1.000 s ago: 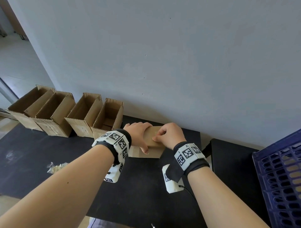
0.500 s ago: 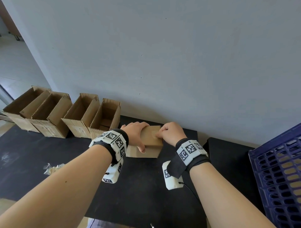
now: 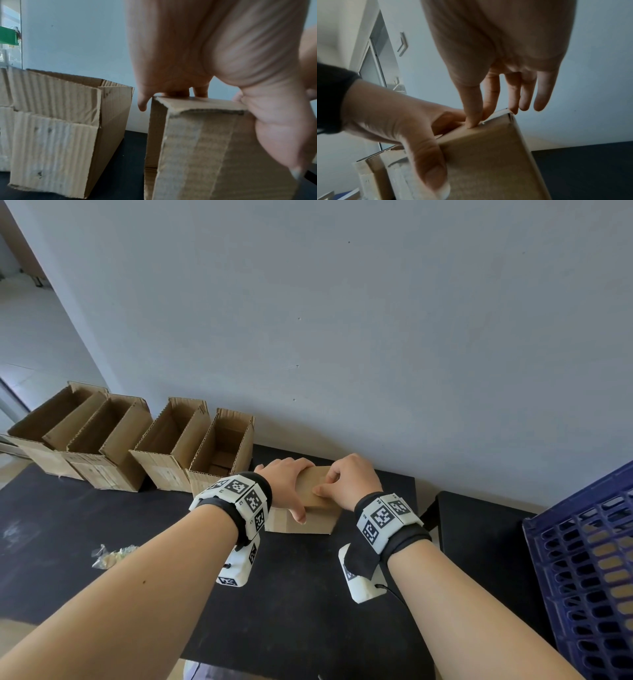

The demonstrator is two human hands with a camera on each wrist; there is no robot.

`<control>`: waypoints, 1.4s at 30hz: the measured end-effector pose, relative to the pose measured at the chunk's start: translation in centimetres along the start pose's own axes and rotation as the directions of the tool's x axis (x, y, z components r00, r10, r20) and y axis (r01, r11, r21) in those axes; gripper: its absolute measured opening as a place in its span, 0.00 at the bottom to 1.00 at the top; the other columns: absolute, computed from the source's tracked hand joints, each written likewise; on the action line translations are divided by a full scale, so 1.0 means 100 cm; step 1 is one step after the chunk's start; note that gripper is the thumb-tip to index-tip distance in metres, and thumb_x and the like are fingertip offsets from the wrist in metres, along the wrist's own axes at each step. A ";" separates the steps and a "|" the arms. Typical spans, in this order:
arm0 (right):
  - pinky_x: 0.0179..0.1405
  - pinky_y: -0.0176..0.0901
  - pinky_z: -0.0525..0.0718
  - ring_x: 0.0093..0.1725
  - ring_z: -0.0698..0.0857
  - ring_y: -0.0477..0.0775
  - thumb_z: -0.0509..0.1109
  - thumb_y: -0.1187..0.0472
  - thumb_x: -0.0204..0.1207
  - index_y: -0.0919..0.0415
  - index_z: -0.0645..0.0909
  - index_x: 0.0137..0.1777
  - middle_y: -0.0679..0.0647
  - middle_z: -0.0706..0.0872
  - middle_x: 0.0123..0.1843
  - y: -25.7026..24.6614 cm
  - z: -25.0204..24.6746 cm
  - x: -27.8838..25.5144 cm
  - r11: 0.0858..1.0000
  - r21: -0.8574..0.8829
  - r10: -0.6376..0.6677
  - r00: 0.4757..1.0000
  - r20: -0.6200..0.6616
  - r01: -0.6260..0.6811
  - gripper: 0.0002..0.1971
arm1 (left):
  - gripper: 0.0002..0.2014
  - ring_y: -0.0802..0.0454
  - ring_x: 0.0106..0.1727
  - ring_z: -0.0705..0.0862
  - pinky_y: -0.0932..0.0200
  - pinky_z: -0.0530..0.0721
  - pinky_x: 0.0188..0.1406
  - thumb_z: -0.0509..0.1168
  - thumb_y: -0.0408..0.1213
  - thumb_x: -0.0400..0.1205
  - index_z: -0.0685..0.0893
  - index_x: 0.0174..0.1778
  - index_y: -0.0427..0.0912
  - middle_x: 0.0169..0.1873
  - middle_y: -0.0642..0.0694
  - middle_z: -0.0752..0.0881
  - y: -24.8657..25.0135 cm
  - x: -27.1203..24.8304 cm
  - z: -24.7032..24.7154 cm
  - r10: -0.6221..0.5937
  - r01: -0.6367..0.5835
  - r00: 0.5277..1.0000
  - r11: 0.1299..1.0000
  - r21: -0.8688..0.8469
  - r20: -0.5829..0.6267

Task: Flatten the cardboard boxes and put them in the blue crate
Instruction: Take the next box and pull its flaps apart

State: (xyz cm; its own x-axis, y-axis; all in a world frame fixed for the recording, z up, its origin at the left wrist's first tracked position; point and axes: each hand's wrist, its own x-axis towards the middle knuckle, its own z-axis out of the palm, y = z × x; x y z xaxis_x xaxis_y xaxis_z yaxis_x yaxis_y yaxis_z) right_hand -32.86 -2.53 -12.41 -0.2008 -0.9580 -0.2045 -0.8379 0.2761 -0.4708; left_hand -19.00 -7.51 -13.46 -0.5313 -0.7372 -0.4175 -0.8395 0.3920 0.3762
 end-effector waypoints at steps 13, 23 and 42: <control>0.42 0.48 0.83 0.43 0.84 0.61 0.73 0.60 0.70 0.63 0.80 0.30 0.61 0.89 0.43 0.001 -0.009 0.004 0.998 0.053 0.048 0.998 -0.049 -0.045 0.11 | 0.49 0.46 0.70 0.71 0.38 0.66 0.74 0.80 0.47 0.64 0.60 0.78 0.56 0.67 0.50 0.74 0.002 0.000 -0.003 -0.009 0.009 1.000 1.000 0.012 0.011; 0.44 0.50 0.89 0.39 0.89 0.62 0.67 0.73 0.73 0.60 0.77 0.36 0.67 0.88 0.44 0.025 -0.025 0.009 0.730 0.639 0.266 0.962 0.059 -0.241 0.09 | 0.48 0.47 0.70 0.70 0.40 0.66 0.74 0.80 0.45 0.65 0.60 0.78 0.56 0.67 0.50 0.73 0.002 0.004 -0.005 -0.016 0.017 1.000 1.000 -0.011 0.022; 0.59 0.53 0.86 0.50 0.87 0.56 0.73 0.69 0.71 0.57 0.87 0.47 0.56 0.89 0.46 0.065 -0.008 0.020 0.865 0.361 0.350 0.935 0.065 -0.349 0.08 | 0.47 0.48 0.70 0.70 0.40 0.67 0.74 0.80 0.44 0.66 0.61 0.77 0.55 0.66 0.50 0.73 -0.001 0.007 -0.004 0.002 -0.002 1.000 0.999 -0.040 0.023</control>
State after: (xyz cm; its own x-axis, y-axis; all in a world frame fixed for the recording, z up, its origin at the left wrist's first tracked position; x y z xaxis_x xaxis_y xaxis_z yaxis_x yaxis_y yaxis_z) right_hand -39.07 -2.69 -15.19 -0.4479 -0.7938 -0.4114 -0.4714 0.6006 -0.6458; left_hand -19.24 -8.27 -13.41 -0.5359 -0.7231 -0.4357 -0.8334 0.3707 0.4099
